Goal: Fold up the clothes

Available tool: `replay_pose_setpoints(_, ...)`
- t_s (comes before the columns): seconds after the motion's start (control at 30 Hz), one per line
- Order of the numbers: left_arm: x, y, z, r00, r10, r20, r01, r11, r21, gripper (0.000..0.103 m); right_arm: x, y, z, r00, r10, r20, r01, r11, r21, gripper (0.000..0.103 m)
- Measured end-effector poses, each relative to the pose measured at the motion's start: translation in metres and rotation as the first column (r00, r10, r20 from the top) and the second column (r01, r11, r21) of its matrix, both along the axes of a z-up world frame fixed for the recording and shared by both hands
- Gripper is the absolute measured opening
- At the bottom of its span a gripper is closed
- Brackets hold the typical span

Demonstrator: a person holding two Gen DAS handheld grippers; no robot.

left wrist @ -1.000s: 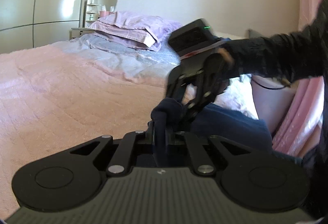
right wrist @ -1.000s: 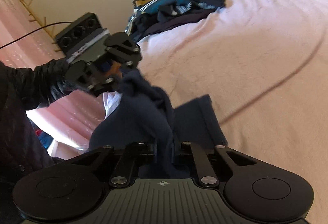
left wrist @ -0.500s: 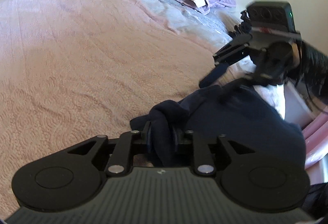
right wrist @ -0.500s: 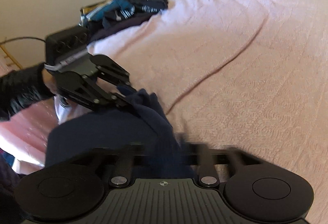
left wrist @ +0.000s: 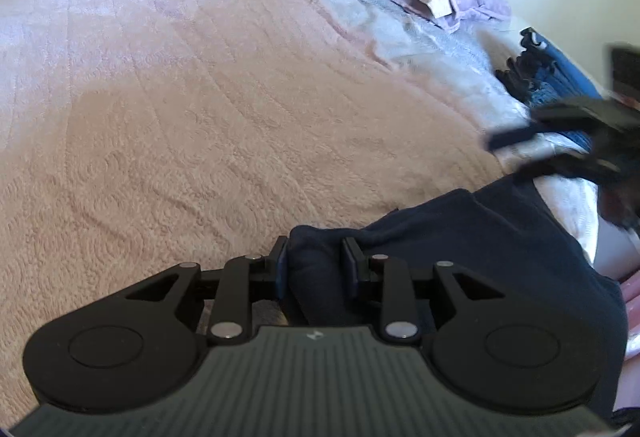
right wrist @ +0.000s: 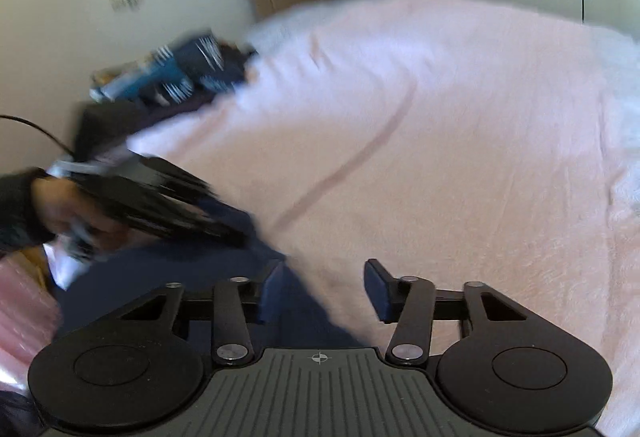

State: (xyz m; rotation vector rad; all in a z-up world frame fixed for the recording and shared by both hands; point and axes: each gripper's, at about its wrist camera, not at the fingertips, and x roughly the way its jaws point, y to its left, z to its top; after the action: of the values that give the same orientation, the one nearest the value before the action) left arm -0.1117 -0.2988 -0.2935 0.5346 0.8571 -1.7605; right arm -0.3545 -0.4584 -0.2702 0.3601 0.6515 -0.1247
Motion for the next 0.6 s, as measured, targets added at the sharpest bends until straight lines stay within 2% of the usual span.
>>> replay_pose_setpoints(0.07, -0.001, -0.001, 0.001, 1.0, 0.01, 0.002, -0.01, 1.0, 0.013, 0.026, -0.01, 0.018, -0.009, 1.0, 0.007, -0.002, -0.007, 1.0, 0.012, 0.041)
replay_pose_setpoints(0.13, -0.004, -0.002, 0.002, 1.0, 0.004, 0.021, -0.004, 1.0, 0.014, 0.026, -0.011, 0.02, -0.027, 0.999, -0.007, -0.052, 0.007, 1.0, 0.01, 0.04)
replay_pose_setpoints(0.2, -0.006, -0.003, 0.003, 0.999, 0.001, 0.035, -0.001, 1.0, 0.016, 0.026, -0.016, 0.01, -0.047, 0.991, -0.065, -0.119, 0.061, 0.997, -0.041, 0.039)
replay_pose_setpoints(0.23, -0.006, -0.003, 0.003, 0.999, 0.001, 0.039, -0.002, 1.0, 0.018, 0.026, -0.024, 0.006, -0.048, 0.987, -0.101, -0.125, 0.094, 0.994, -0.058, 0.031)
replay_pose_setpoints(0.27, -0.006, -0.003, 0.003, 0.999, 0.002, 0.042, -0.003, 1.0, 0.02, 0.026, -0.033, 0.005, -0.045, 0.984, -0.134, -0.119, 0.127, 0.99, -0.063, 0.011)
replay_pose_setpoints(0.3, -0.007, -0.003, 0.004, 0.999, 0.002, 0.048, -0.003, 1.0, 0.021, 0.026, -0.043, 0.003, -0.043, 0.98, -0.166, -0.112, 0.159, 0.985, -0.068, 0.007)
replay_pose_setpoints(0.53, -0.016, 0.006, 0.022, 0.994, 0.022, 0.106, -0.024, 1.0, 0.017, 0.026, -0.106, -0.001, -0.021, 0.928, -0.37, -0.054, 0.364, 0.927, -0.088, 0.01)
replay_pose_setpoints(0.6, -0.018, 0.012, 0.031, 0.992, 0.025, 0.123, -0.026, 1.0, 0.007, 0.026, -0.117, 0.018, -0.012, 0.926, -0.377, -0.016, 0.375, 0.924, -0.072, 0.023)
